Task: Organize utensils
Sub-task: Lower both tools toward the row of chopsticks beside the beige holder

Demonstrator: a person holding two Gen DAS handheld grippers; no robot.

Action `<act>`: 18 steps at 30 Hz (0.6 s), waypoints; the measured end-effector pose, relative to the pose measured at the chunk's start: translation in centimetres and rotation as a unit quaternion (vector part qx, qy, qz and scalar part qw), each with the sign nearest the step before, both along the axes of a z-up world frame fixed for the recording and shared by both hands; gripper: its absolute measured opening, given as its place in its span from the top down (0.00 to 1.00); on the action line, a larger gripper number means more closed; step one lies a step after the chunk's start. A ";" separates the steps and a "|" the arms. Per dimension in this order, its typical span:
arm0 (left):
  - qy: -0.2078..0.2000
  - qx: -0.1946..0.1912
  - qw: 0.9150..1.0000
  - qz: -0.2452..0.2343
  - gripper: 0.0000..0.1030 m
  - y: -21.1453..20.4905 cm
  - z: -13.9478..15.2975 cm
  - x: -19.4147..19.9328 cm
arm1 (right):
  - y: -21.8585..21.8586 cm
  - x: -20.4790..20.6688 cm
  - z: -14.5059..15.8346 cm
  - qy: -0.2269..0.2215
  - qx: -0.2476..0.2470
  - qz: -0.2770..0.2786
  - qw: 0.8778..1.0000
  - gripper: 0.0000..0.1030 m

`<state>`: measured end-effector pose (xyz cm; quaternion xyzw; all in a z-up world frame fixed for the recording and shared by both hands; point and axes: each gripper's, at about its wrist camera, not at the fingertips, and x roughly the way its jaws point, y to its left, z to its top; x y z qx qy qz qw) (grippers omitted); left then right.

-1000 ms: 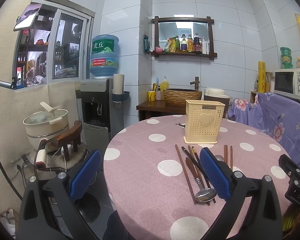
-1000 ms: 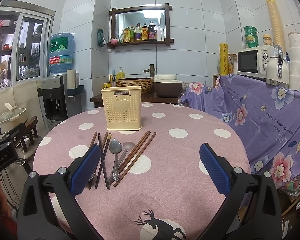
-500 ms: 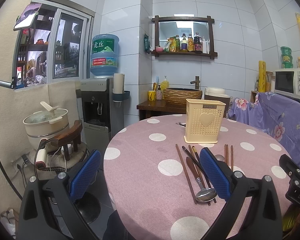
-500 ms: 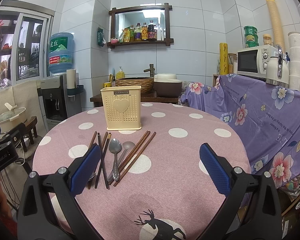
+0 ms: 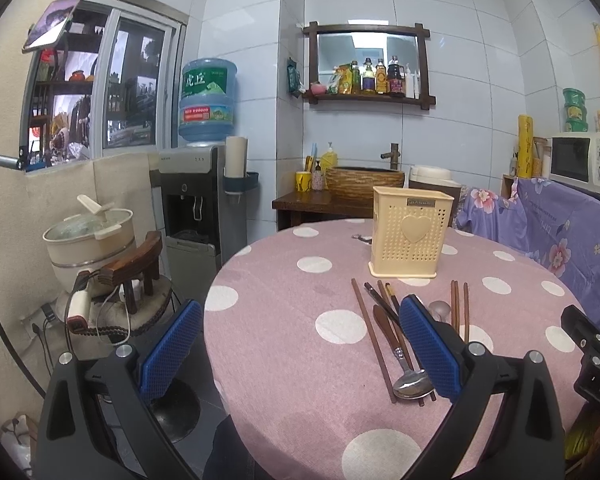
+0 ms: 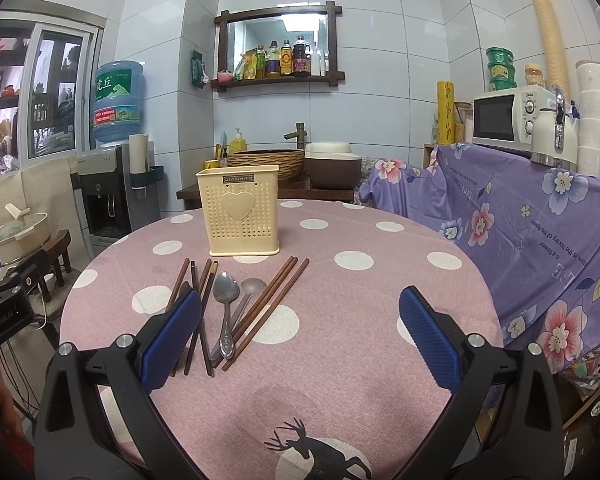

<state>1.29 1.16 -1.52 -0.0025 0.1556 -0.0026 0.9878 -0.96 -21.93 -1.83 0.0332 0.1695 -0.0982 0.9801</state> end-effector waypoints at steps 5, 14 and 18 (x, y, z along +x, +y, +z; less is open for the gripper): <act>0.048 -0.002 0.999 -0.012 0.05 -0.1 -1.3 1.7 | -0.7 1.3 -0.7 0.025 0.011 -0.007 1.000 0.05; 0.138 -0.010 0.989 -0.055 0.05 0.0 -3.2 6.3 | -1.4 4.9 -2.2 0.087 0.024 0.029 0.996 0.05; 0.176 -0.003 0.981 -0.079 0.16 -0.5 -3.5 9.7 | -1.5 6.2 -2.7 0.098 0.023 0.032 0.994 0.06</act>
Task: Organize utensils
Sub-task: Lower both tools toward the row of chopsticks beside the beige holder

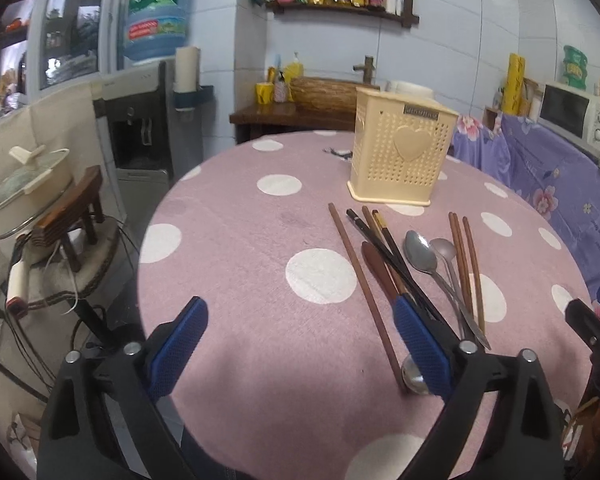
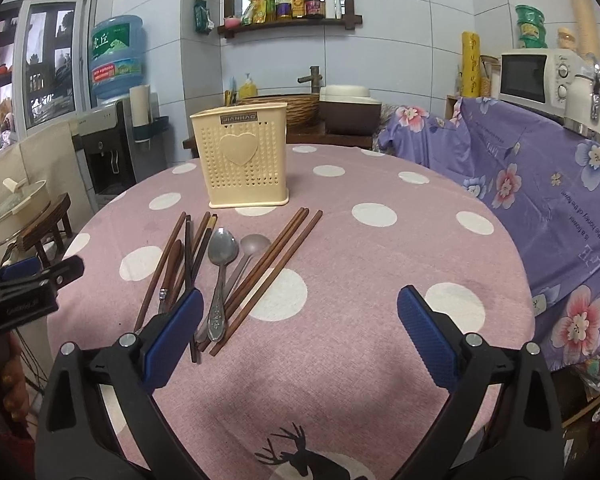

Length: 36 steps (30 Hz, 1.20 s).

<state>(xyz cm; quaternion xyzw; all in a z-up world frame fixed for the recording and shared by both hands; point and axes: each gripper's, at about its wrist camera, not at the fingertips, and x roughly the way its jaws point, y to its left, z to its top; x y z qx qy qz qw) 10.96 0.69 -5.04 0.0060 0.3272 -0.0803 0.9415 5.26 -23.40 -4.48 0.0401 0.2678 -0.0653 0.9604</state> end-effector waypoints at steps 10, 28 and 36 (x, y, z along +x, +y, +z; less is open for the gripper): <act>0.103 -0.007 0.994 -0.023 0.47 -2.3 -1.9 8.4 | -0.2 4.6 -0.7 0.041 -0.004 0.036 0.998 0.15; 0.144 0.009 0.989 -0.016 0.58 -3.9 -3.4 13.7 | -3.6 18.8 -4.7 0.171 0.086 -0.049 0.980 0.62; 0.144 -0.006 0.989 -0.018 0.65 -4.7 -3.3 14.1 | -3.7 19.7 -5.5 0.186 0.097 -0.055 0.976 0.70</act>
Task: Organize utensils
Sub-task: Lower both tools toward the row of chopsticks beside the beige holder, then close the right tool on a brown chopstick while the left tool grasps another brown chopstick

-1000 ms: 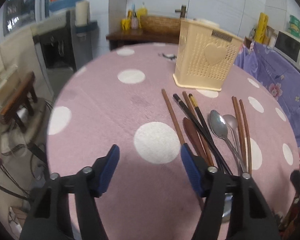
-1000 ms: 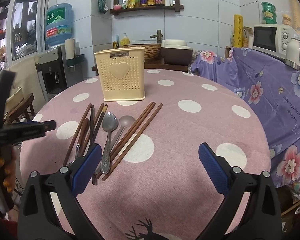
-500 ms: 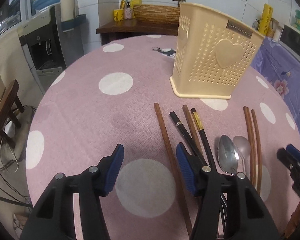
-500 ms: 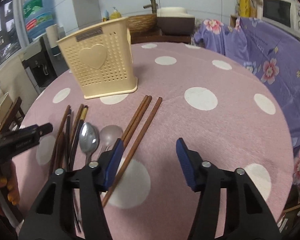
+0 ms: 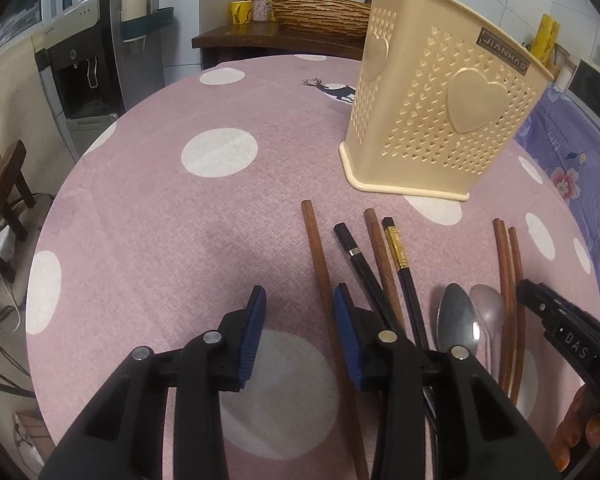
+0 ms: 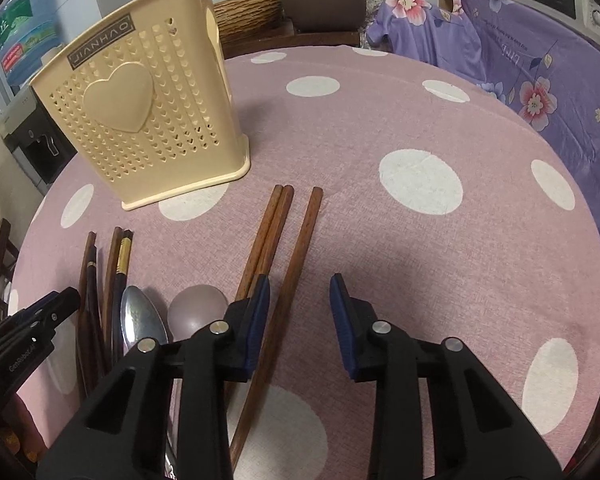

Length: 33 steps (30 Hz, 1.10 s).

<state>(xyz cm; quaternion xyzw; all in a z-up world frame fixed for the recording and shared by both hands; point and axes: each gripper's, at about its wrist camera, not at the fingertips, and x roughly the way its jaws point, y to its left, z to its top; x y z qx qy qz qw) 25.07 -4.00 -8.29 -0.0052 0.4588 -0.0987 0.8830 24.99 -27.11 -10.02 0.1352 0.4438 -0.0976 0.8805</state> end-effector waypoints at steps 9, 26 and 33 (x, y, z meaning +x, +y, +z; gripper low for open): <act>-0.012 0.052 0.999 -0.006 0.66 -1.8 -0.5 0.6 | 0.5 1.1 -0.2 0.007 -0.022 0.000 1.000 0.83; -0.004 0.067 0.998 0.013 0.90 -2.5 -0.4 3.0 | -0.2 4.3 0.0 0.015 -0.034 -0.021 0.999 0.91; -0.001 0.057 0.998 0.019 0.91 -2.3 -0.3 3.6 | -1.1 4.4 0.0 0.008 -0.012 -0.018 1.000 0.93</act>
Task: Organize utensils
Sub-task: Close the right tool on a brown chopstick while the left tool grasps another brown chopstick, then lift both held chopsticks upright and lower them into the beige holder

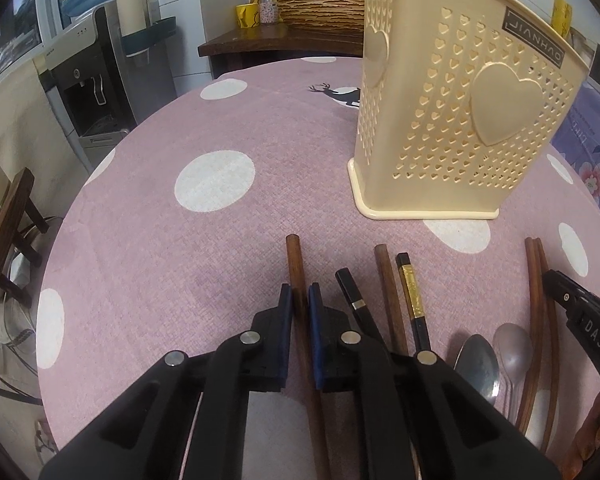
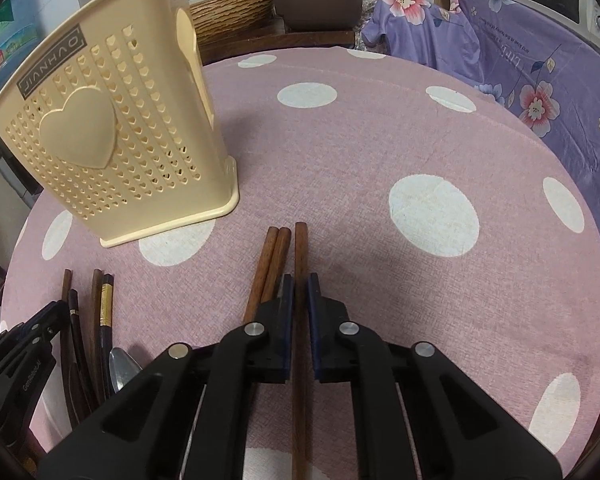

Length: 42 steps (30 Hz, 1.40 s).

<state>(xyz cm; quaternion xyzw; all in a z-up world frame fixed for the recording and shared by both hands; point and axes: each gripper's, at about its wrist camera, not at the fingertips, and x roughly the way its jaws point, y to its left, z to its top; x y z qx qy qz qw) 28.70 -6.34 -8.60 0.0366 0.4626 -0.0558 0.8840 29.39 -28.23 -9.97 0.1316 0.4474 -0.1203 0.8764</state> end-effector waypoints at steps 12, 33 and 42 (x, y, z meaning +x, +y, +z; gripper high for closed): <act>-0.077 -0.068 0.995 0.009 0.91 2.5 5.5 -0.8 | -1.7 -2.8 5.6 -0.125 0.025 0.035 0.991 0.93; -0.229 -0.096 0.969 0.021 0.92 5.5 16.2 -4.0 | -2.7 -7.5 15.8 -0.245 -0.027 0.076 0.966 0.93; -0.265 -0.127 0.956 0.007 0.92 5.1 24.2 -2.5 | -1.8 -4.8 24.3 -0.311 -0.050 0.087 0.945 0.93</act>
